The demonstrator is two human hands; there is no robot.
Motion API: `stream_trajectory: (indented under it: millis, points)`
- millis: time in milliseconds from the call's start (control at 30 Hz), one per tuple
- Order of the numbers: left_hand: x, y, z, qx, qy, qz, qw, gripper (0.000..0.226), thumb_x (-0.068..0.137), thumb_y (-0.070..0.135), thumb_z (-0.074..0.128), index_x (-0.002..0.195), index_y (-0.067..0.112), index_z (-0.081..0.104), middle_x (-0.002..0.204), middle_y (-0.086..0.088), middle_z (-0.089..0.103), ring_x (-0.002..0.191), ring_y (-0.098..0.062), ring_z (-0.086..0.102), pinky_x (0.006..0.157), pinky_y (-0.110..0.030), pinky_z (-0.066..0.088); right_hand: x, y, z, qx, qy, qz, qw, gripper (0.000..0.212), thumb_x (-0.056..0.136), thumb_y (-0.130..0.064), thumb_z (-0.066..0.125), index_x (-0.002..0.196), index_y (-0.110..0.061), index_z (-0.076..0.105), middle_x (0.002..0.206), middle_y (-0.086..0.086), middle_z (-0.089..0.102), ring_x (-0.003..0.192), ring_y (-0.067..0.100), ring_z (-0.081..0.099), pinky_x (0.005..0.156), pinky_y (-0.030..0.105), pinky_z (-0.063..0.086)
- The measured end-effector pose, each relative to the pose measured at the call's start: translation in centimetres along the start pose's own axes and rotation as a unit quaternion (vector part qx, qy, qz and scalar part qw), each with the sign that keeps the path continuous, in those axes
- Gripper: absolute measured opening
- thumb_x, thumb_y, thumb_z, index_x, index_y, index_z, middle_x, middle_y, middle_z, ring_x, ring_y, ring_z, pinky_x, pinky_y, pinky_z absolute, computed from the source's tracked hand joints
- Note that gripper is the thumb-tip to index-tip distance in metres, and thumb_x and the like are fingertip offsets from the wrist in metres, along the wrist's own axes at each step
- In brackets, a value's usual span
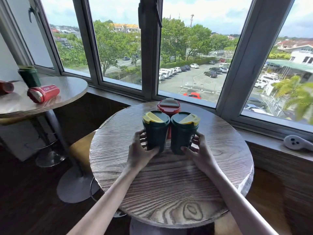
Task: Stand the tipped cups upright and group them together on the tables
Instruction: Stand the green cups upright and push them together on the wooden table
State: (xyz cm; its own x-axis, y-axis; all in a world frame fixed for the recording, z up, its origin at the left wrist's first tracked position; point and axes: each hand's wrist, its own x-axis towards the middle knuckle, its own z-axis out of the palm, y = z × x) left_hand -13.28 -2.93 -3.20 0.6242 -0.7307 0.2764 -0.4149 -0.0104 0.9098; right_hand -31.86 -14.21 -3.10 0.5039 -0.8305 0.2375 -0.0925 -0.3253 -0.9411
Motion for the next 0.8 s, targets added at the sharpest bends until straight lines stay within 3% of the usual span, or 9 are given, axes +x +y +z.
stream_trajectory:
  millis: [133,367,467,600,733,800]
  points:
    - [-0.1,0.1,0.0,0.005,-0.001,0.003,1.000,0.077,0.065,0.021,0.085,0.129,0.017,0.041,0.117,0.001,0.058,0.100,-0.008,0.058,0.084,-0.024,0.053,-0.1,-0.1,-0.1,-0.004,-0.003,0.004,1.000,0.072,0.080,0.000,0.070,0.138,-0.014,0.030,0.124,0.007,0.052,0.112,0.013,0.057,0.082,0.018,0.054]
    - [0.0,-0.1,-0.1,0.007,-0.010,-0.001,1.000,0.079,0.066,0.023,0.084,0.131,0.016,0.040,0.121,-0.004,0.058,0.105,-0.012,0.058,0.088,-0.030,0.054,-0.2,-0.3,-0.2,0.003,-0.008,0.006,1.000,0.071,0.080,-0.001,0.070,0.137,-0.018,0.031,0.127,0.006,0.052,0.116,0.011,0.055,0.086,0.022,0.053]
    - [0.0,-0.2,-0.1,0.007,-0.026,-0.002,1.000,0.077,0.068,0.021,0.084,0.130,0.019,0.038,0.124,-0.005,0.055,0.106,-0.011,0.057,0.087,-0.027,0.054,-0.3,-0.3,-0.1,0.010,-0.006,0.009,1.000,0.071,0.080,0.001,0.069,0.137,-0.019,0.031,0.126,0.007,0.054,0.107,0.005,0.060,0.087,0.023,0.054]
    - [0.0,0.1,-0.2,0.002,-0.038,-0.013,0.999,0.075,0.069,0.021,0.083,0.128,0.022,0.037,0.125,-0.006,0.055,0.107,-0.011,0.056,0.088,-0.026,0.053,-0.6,-1.0,-0.2,0.014,-0.016,0.016,1.000,0.071,0.082,0.001,0.068,0.137,-0.022,0.029,0.129,0.011,0.055,0.100,0.015,0.066,0.082,0.025,0.056]
    - [-2.3,1.0,-1.2,-0.027,-0.060,-0.074,0.995,0.082,0.078,0.036,0.074,0.142,0.016,0.028,0.127,0.000,0.050,0.113,-0.012,0.051,0.103,-0.033,0.043,-2.9,-1.3,-0.5,-0.038,-0.009,0.065,0.997,0.083,0.081,-0.025,0.071,0.146,-0.021,0.020,0.133,0.006,0.047,0.110,0.015,0.056,0.093,0.026,0.046]
    - [-4.5,1.1,-2.1,-0.029,-0.066,-0.077,0.994,0.073,0.082,0.040,0.069,0.141,0.020,0.031,0.125,0.006,0.049,0.110,-0.003,0.052,0.101,-0.029,0.044,-5.4,-1.5,-0.7,-0.062,0.014,0.072,0.995,0.078,0.079,-0.034,0.070,0.143,-0.024,0.027,0.130,0.004,0.048,0.112,0.013,0.053,0.097,0.029,0.043]
